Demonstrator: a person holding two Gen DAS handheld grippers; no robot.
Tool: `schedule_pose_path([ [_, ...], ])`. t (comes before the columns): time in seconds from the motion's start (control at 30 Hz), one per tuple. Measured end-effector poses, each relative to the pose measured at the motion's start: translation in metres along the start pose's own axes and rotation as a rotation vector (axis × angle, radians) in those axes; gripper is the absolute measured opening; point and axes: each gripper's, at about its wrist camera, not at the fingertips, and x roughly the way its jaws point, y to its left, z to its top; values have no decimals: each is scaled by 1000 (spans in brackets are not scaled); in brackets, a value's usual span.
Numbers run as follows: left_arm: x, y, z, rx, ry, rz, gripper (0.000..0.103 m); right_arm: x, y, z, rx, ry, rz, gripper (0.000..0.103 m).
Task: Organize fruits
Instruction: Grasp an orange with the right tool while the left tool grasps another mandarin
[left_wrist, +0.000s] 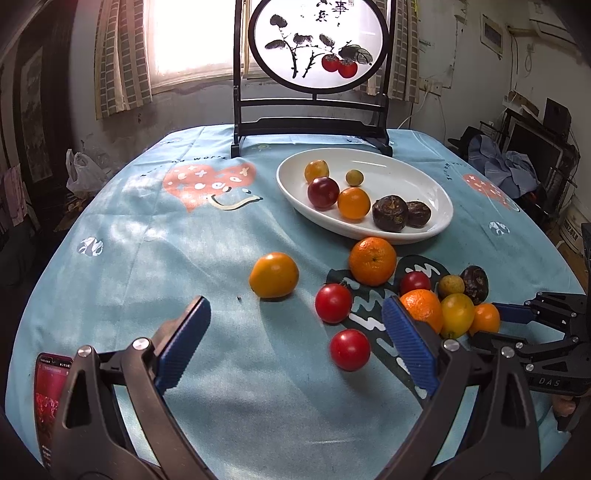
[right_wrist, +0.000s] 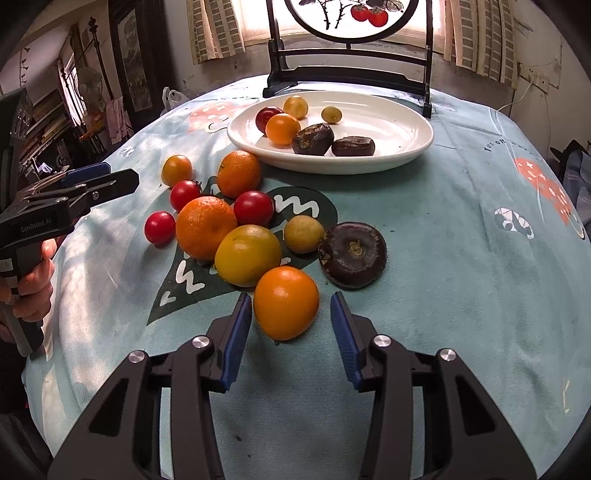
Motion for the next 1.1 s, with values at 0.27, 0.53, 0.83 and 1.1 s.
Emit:
schedule_pose_path([
  [0.27,2,-2,-2,7,7,4,96,0,3,0,-15,-4,5,37],
  [0.53,4,-7,-5,13,31,-96,96,-4,0,1,6,-23,10,36],
  [0.83,7,-57,-19,210,71,-266,62,-19,-8,3,64,-72,31,36],
  [1.1,25,-61,-14,170,117,-276,46,-29,-6,5,75,-109,49,36],
])
